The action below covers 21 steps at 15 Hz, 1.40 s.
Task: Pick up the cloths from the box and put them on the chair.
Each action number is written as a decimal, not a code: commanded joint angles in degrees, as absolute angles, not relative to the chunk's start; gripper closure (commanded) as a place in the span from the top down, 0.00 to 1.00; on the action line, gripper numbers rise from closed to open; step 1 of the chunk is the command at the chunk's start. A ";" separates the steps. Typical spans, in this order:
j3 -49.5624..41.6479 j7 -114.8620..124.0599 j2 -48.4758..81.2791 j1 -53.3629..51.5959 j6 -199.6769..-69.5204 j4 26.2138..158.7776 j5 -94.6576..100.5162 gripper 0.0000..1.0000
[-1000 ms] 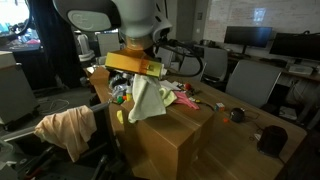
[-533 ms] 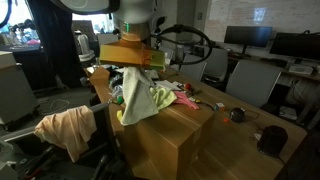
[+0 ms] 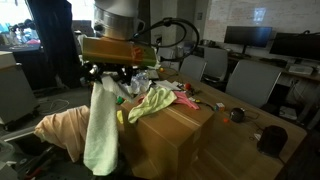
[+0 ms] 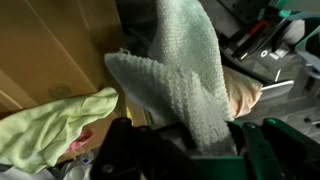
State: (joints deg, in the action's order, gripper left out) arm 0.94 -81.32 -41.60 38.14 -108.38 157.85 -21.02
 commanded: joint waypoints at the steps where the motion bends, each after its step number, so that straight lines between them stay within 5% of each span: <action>1: 5.42 -81.44 -43.87 36.46 -103.82 157.86 -15.48 0.00; 6: 14.31 -80.95 -44.86 31.58 -100.22 157.91 -11.36 0.00; 7: 8.49 -76.01 -43.81 21.88 -101.03 157.91 -6.26 0.00; 12: 7.84 -69.22 -40.72 4.92 -100.48 156.11 4.55 0.00; 21: -0.32 -61.86 -35.81 -8.77 -105.69 153.81 0.02 0.00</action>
